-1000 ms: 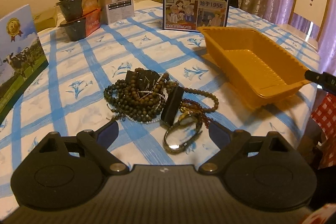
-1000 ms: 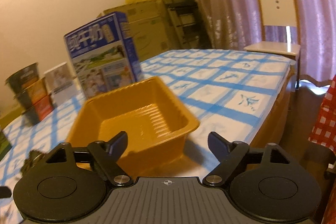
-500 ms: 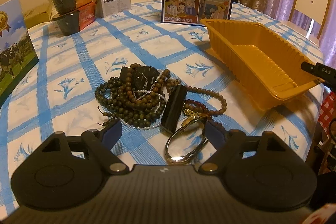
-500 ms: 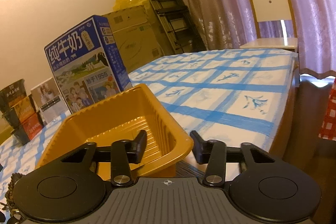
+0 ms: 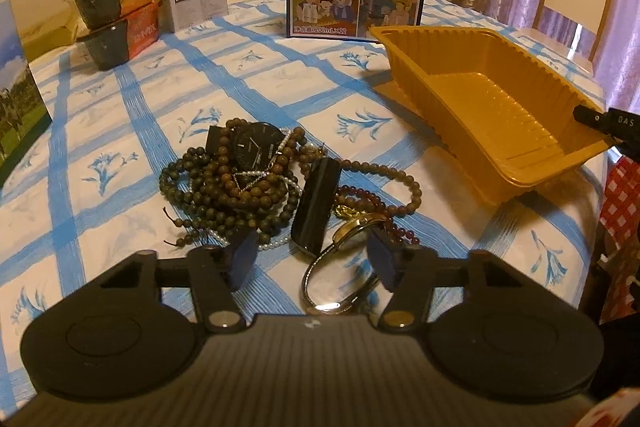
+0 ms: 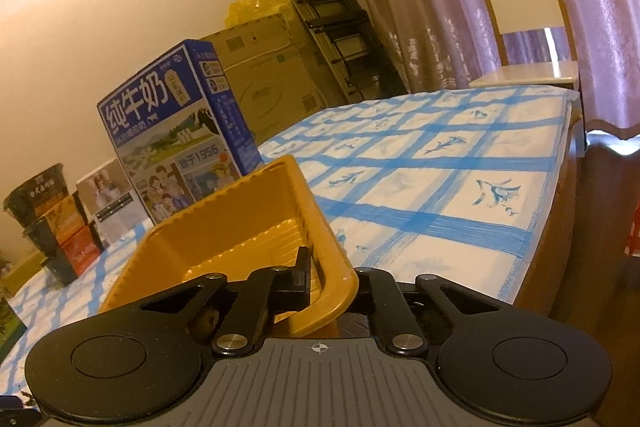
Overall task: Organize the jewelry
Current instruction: 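Grasp the watch from the jewelry pile with the left tool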
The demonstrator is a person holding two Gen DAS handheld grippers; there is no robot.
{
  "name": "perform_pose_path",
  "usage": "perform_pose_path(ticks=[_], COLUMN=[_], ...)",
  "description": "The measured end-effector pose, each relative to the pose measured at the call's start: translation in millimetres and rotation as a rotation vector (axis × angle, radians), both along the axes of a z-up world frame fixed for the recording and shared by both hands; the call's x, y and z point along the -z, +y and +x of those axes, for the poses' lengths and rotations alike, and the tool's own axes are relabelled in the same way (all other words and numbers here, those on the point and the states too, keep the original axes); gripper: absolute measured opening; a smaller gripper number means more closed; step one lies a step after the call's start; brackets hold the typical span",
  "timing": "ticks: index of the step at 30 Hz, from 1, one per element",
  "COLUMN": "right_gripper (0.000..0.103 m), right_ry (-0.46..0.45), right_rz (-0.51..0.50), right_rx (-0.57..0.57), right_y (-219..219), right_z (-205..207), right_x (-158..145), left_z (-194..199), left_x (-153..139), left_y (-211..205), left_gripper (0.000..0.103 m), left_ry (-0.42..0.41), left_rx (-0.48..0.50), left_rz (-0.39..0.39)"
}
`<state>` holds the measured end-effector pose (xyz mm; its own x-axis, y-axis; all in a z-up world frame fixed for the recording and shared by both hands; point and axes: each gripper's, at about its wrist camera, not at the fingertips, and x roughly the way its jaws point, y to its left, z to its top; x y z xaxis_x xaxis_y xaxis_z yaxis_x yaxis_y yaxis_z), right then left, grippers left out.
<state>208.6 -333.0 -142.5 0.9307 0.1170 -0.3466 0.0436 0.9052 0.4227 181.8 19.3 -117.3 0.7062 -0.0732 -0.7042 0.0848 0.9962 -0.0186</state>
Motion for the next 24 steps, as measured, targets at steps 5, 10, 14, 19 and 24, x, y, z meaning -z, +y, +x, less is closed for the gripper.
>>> perform_pose_path(ticks=[5, 10, 14, 19, 24], right_gripper=[0.007, 0.007, 0.007, 0.007, 0.007], right_ry=[0.004, -0.01, -0.018, -0.024, -0.016], right_rz=[0.019, -0.006, -0.013, -0.017, -0.027], right_rx=[-0.013, -0.048, -0.068, -0.078, -0.074], right_y=[-2, 2, 1, -2, -1], right_z=[-5, -12, -17, -25, -27], right_x=[-2, -8, -13, -19, -20], left_z=[2, 4, 3, 1, 0], left_x=[5, 11, 16, 16, 9], left_y=[1, 0, -3, -6, -7], left_gripper=[0.033, 0.021, 0.008, 0.004, 0.004], left_ry=[0.02, 0.059, 0.072, 0.07, 0.063], left_rx=[0.011, 0.027, 0.028, 0.032, -0.003], left_rz=[0.002, -0.019, -0.011, -0.02, -0.034])
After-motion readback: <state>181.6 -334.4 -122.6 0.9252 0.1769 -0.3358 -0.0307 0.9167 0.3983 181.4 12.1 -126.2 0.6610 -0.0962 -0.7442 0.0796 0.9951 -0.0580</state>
